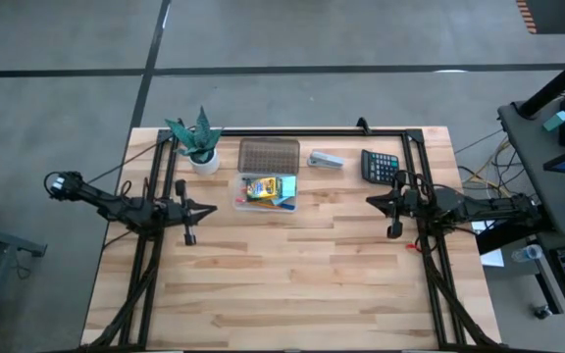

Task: Pack school essentials
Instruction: Return to Home Position

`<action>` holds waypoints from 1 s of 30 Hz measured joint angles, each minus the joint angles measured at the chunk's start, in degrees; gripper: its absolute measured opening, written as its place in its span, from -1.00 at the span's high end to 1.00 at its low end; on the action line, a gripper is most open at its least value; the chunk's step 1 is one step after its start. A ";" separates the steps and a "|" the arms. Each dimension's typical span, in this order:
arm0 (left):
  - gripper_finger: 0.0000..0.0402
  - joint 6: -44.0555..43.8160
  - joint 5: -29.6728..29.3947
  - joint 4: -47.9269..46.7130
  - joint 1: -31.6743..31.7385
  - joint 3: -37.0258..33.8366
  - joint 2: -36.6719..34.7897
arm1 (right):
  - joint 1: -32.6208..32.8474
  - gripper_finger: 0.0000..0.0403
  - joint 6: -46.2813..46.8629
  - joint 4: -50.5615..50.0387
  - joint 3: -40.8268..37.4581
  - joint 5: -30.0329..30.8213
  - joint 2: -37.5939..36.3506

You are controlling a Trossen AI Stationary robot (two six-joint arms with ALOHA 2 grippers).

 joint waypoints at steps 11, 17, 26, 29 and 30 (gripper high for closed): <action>1.00 0.00 0.02 0.01 0.00 -0.02 2.33 | 0.00 0.96 0.01 -0.02 0.02 0.02 0.00; 1.00 0.00 0.02 -0.05 0.00 -0.02 3.63 | 0.00 0.96 0.01 -0.02 0.02 0.02 0.00; 1.00 0.00 0.02 -0.03 0.00 -0.02 5.13 | 0.00 0.95 0.01 -0.04 0.02 0.02 0.00; 1.00 0.00 0.02 -0.03 0.00 -0.02 5.63 | 0.00 0.95 0.01 -0.04 0.02 0.02 0.00; 1.00 0.00 0.03 -0.02 0.00 -0.02 5.75 | 0.00 0.95 0.01 -0.04 0.02 0.02 0.00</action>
